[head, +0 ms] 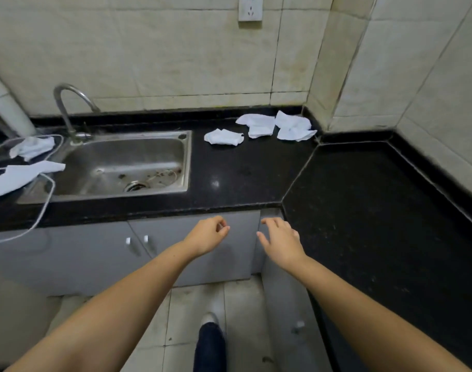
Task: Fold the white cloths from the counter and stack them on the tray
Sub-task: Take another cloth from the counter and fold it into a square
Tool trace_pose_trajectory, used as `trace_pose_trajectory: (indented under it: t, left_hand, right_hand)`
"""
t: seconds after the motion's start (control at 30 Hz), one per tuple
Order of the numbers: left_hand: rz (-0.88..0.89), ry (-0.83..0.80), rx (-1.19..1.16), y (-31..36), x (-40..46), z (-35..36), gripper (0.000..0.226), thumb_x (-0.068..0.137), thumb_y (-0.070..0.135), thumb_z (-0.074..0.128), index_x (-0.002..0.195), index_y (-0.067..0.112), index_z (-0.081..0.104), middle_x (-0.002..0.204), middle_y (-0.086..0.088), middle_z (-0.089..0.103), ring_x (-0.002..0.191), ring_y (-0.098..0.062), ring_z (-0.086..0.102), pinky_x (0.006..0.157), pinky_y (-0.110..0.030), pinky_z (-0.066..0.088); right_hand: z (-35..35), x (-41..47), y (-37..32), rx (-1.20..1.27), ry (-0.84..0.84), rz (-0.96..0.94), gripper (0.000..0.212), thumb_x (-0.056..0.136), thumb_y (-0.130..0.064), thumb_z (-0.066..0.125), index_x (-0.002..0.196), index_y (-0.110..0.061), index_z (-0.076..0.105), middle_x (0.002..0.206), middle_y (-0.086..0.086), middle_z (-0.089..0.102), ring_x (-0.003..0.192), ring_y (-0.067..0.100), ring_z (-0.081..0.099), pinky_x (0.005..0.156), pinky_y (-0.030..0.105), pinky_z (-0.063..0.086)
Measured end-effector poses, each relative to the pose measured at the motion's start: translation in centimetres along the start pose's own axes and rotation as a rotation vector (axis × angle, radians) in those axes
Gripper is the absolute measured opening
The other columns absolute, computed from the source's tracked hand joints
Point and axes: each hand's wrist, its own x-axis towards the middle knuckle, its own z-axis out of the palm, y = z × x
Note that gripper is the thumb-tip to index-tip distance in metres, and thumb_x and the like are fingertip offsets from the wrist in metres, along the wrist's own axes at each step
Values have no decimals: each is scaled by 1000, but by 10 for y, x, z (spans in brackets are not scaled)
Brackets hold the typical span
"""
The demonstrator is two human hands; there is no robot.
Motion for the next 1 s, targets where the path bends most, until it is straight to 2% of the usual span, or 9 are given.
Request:
trace_pose_trajectory:
  t: [0.2, 0.43, 0.63, 0.73, 0.8, 0.9, 1.0]
  left_hand:
    - [44, -13, 8, -14, 127, -59, 17, 96, 29, 48, 100, 17, 60, 85, 0, 60, 79, -15, 56, 69, -27, 44]
    - [-2, 3, 30, -37, 260, -115, 20, 94, 26, 50, 104, 13, 62, 90, 3, 58, 86, -15, 55, 76, -27, 42]
    - [-36, 72, -25, -36, 355, -134, 19, 93, 21, 50, 103, 11, 62, 97, -4, 63, 86, -17, 56, 75, -26, 41]
    - [-47, 83, -20, -31, 402, -136, 23, 93, 19, 49, 110, 10, 60, 107, -8, 62, 98, -22, 58, 84, -29, 44]
    - [-26, 93, 24, -29, 433, -134, 29, 94, 20, 47, 122, 11, 55, 121, -8, 56, 111, -23, 52, 93, -31, 43]
    - [12, 124, 99, -25, 470, -129, 38, 95, 16, 45, 134, 13, 47, 138, -6, 46, 128, -22, 40, 104, -34, 36]
    - [58, 76, 170, -27, 501, -121, 48, 96, 11, 41, 143, 14, 35, 149, -4, 37, 136, -20, 32, 110, -29, 28]
  right_hand:
    - [-9, 137, -10, 37, -17, 78, 42, 99, -37, 39, 137, -20, 39, 141, 2, 42, 131, 22, 38, 106, 41, 31]
    - [-21, 265, -16, 113, -28, 168, 39, 99, -36, 41, 134, -19, 43, 137, 3, 46, 127, 22, 43, 103, 41, 36]
    - [-36, 400, -10, 292, -15, 117, 37, 98, -28, 45, 131, -13, 46, 132, 8, 48, 117, 23, 52, 95, 36, 46]
    - [-38, 470, -10, 294, -8, 74, 37, 98, -22, 43, 132, -9, 46, 134, 12, 47, 119, 26, 50, 98, 38, 43]
    - [-34, 508, -10, 250, 4, 65, 37, 98, -20, 42, 133, -8, 46, 135, 13, 45, 122, 28, 47, 101, 41, 41]
    - [-21, 542, -7, 182, 16, 98, 39, 99, -22, 42, 135, -9, 44, 139, 14, 42, 126, 28, 43, 103, 41, 39]
    - [-5, 550, 0, 90, -24, 124, 43, 97, -27, 45, 136, -9, 43, 137, 13, 43, 125, 28, 42, 99, 39, 40]
